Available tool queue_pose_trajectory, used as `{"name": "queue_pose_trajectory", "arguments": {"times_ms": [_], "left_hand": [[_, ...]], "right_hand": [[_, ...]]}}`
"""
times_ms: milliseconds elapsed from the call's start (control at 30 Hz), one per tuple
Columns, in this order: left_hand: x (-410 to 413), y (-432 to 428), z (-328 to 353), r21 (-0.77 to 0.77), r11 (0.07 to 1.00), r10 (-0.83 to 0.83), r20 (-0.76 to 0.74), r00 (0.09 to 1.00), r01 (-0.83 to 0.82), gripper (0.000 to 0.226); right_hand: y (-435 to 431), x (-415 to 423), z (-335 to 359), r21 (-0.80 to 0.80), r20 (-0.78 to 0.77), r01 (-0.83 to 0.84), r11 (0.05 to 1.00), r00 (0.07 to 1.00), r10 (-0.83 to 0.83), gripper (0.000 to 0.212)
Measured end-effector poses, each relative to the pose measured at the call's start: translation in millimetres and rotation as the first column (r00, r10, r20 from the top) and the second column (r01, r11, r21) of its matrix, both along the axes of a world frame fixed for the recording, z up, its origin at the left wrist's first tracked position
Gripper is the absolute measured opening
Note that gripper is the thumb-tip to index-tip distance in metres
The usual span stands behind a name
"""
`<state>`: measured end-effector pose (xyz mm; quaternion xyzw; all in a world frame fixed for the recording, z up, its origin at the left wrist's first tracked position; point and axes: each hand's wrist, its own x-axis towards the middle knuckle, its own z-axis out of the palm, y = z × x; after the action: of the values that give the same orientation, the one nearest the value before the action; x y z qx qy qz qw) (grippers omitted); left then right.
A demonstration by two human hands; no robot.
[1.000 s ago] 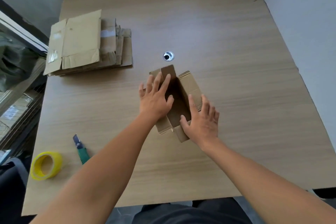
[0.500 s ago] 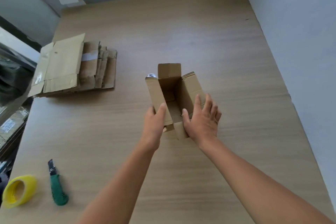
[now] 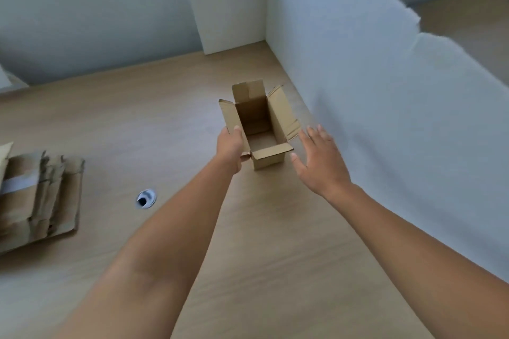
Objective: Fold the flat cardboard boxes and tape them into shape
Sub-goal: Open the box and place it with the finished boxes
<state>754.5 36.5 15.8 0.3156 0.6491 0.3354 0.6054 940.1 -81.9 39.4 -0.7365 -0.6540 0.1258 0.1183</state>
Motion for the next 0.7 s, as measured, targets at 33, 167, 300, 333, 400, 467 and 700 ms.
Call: {"name": "queue_pose_trajectory", "arguments": {"times_ms": [33,167,300,333,400,467,700], "left_hand": [[14.0,12.7,-0.4,0.005,1.0,-0.018,-0.005,1.0,0.018,0.032],[55.5,48.1,0.0,0.003,0.996,-0.085,0.013,0.996,0.085,0.036],[65.7,57.1,7.4,0.058,0.981,-0.178,-0.106,0.978,0.184,0.048],[59.9,56.3,11.0,0.117,0.965,-0.208,-0.21,0.955,0.235,0.05],[37.6,53.2,15.7,0.23,0.896,-0.248,-0.451,0.857,0.38,0.05],[1.9,48.9,22.8,0.298,0.822,-0.223,-0.616,0.756,0.485,0.052],[-170.7,3.9,63.2,0.195,0.728,-0.047,-0.942,0.332,0.657,0.053]], "right_hand": [[10.4,6.5,3.2,0.004,0.013,0.003,1.0,1.0,-0.003,0.063],[46.7,21.7,18.5,-0.012,0.079,0.006,1.0,0.997,-0.005,0.062],[63.3,20.7,34.4,-0.048,0.132,-0.003,0.999,0.991,0.01,0.062],[66.3,17.2,38.3,-0.05,0.132,-0.008,0.999,0.991,0.014,0.061],[72.9,5.2,46.3,-0.038,0.111,-0.016,0.999,0.994,0.02,0.061],[80.3,-17.7,52.5,-0.018,0.088,-0.043,0.999,0.995,0.044,0.061],[83.9,-170.4,66.2,-0.015,0.042,-0.249,0.968,0.967,0.25,0.063]]}}
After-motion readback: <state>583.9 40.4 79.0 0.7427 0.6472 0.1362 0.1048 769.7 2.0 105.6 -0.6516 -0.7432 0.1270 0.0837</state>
